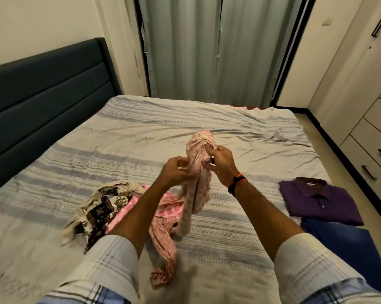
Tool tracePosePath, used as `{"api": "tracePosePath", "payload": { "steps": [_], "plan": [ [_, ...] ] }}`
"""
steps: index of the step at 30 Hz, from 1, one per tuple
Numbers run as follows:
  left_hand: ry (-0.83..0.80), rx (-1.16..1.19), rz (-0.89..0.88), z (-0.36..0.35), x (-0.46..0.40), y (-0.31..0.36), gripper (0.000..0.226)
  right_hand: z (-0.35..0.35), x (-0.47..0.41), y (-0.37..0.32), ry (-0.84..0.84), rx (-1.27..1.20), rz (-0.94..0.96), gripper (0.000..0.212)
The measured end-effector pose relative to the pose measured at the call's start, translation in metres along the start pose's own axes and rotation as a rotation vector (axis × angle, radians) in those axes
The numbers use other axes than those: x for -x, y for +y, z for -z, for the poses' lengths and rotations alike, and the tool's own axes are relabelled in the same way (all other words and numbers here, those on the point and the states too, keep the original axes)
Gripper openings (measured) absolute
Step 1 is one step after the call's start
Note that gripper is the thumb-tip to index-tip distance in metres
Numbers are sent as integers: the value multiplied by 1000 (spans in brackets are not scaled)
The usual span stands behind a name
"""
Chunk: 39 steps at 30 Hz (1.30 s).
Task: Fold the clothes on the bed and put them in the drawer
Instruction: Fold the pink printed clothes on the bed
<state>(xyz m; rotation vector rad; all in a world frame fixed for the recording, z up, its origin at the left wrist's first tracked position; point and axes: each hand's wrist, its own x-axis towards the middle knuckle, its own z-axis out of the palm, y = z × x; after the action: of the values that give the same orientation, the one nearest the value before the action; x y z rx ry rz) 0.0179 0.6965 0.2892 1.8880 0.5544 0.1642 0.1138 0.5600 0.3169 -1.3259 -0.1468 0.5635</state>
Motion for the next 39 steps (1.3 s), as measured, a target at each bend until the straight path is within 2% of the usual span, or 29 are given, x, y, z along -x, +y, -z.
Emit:
{"api": "tracePosePath", "payload": {
  "steps": [2,4,7,9,13,17,19,20,23,24,27,29,30,32,35,37,39],
  "plan": [
    [43,-48,-18,-13,0,-2,57,-3,1,1,-30,-8,5,13],
    [169,-153,-59,-19,-1,-3,39,-1,1,3,-70,-28,17,12],
    [264,-157,-56,-19,-5,-2,19,10,-1,7,-116,-28,52,31],
    [262,9,-5,-16,-8,0,21,20,-5,11,-97,84,80,36],
    [211,364,46,-12,-7,16,27,38,-7,22,-68,513,80,52],
    [201,364,2,-10,-7,30,27,43,-4,29,-65,498,120,69],
    [213,329,-24,-9,-6,32,27,41,1,24,-127,486,89,75],
    [216,318,-34,-10,-5,32,26,41,3,23,-165,492,83,69],
    [231,274,-15,-12,0,33,25,41,5,20,-138,579,188,28],
    [246,285,6,-12,0,33,24,41,7,18,-141,581,174,25],
    [253,561,109,-12,4,40,21,44,10,18,-274,643,-63,50],
    [250,738,172,-10,7,46,20,50,12,22,-326,620,-104,43],
    [260,734,187,-7,7,48,20,52,13,23,-334,574,-82,34],
    [267,603,204,-2,5,45,15,52,16,20,-296,422,-47,22],
    [247,325,268,-1,6,29,22,48,16,16,-219,175,-5,21],
    [230,177,289,-7,11,17,14,45,13,14,-176,59,46,13],
    [159,121,273,-17,18,11,47,40,13,9,-158,-43,68,9]
  ]
}}
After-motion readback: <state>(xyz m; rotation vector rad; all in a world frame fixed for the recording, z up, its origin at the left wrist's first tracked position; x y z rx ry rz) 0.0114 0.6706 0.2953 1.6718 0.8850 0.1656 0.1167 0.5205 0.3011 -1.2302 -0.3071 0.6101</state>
